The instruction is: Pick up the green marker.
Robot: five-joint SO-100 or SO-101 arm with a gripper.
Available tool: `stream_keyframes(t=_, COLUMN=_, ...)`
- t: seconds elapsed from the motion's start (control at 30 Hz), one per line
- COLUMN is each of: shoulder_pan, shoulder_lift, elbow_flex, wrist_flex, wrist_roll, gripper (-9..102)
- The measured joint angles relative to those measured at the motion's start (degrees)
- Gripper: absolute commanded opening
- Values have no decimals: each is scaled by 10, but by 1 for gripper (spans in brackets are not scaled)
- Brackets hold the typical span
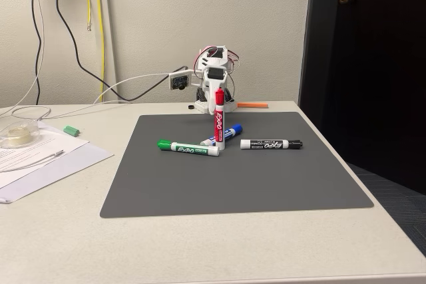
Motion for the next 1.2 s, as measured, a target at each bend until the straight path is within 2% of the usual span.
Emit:
stream_keyframes(t=0.13, shoulder_pan=3, shoulder_lift=-110, elbow_flex=-39, wrist_flex=-29, wrist_roll=12, gripper=0)
stream_keyframes(t=0.23, shoulder_pan=16, shoulder_lift=-234, elbow_flex=-134, wrist_flex=-21, wrist_roll=16, gripper=0)
stream_keyframes(t=0.43, shoulder_pan=27, shoulder_lift=-452, elbow_flex=-336, wrist_flex=62, wrist_roll=11, gripper=3)
stream_keyframes(t=0.53, shoulder_pan=36, shoulder_lift=-490, elbow_flex=-376, wrist_flex=92, wrist_roll=0, gripper=5)
stream_keyframes(t=0.93, shoulder_pan=120, shoulder_lift=-817, elbow_flex=-693, wrist_flex=229, wrist_roll=-38, gripper=8)
stream_keyframes(t=1.1, shoulder_pan=120, shoulder_lift=-888, elbow_flex=-756, wrist_flex=253, wrist_roll=-47, gripper=8)
stream_keyframes(t=1.2, shoulder_pan=117, shoulder_lift=-914, elbow_flex=-763, wrist_flex=254, wrist_roll=-47, gripper=13)
